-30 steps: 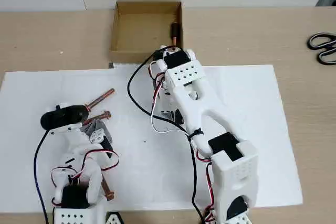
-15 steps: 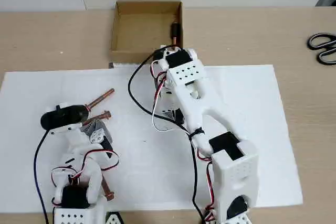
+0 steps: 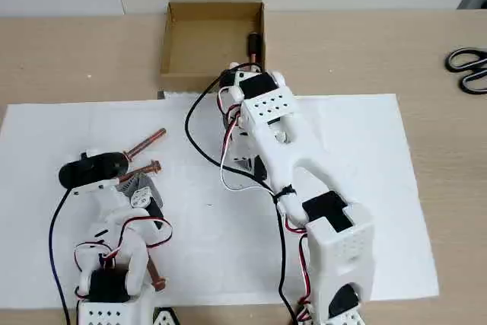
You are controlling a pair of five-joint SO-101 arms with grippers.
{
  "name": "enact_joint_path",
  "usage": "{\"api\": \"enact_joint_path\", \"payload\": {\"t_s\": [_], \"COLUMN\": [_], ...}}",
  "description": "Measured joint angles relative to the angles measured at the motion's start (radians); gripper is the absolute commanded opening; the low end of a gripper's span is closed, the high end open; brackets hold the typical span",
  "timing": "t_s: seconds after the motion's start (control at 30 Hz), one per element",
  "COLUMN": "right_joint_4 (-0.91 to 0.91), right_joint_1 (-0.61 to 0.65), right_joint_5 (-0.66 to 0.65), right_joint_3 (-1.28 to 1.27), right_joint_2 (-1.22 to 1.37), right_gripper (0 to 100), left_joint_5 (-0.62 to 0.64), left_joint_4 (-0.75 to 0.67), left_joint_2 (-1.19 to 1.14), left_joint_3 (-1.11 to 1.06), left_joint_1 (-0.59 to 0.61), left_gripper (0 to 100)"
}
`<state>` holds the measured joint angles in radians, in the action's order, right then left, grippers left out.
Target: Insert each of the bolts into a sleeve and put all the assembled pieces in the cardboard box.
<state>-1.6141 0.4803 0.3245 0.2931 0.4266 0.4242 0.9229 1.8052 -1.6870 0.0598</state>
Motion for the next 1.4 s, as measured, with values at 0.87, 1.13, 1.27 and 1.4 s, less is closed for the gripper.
{"api": "enact_joint_path", "payload": {"t_s": [0.87,1.13,1.27,1.4], "right_joint_4": [0.031,0.003,0.003,-0.041], "right_joint_1": [-0.009,-0.005,0.000,0.000], "right_joint_5": [-0.002,0.000,-0.002,-0.002], "right_joint_3": [0.005,0.028,0.044,0.044], "right_joint_2": [0.147,0.086,-0.060,-0.166], "right_gripper": [0.3,0.3,0.3,0.3], "left_joint_5": [0.000,0.000,0.000,-0.002], "left_joint_4": [0.000,0.000,0.000,0.000], "left_joint_2": [0.000,0.000,0.000,0.000], "left_joint_3": [0.000,0.000,0.000,0.064], "left_joint_1": [0.000,0.000,-0.012,-0.018], "left_gripper": [1,1,1,1]}}
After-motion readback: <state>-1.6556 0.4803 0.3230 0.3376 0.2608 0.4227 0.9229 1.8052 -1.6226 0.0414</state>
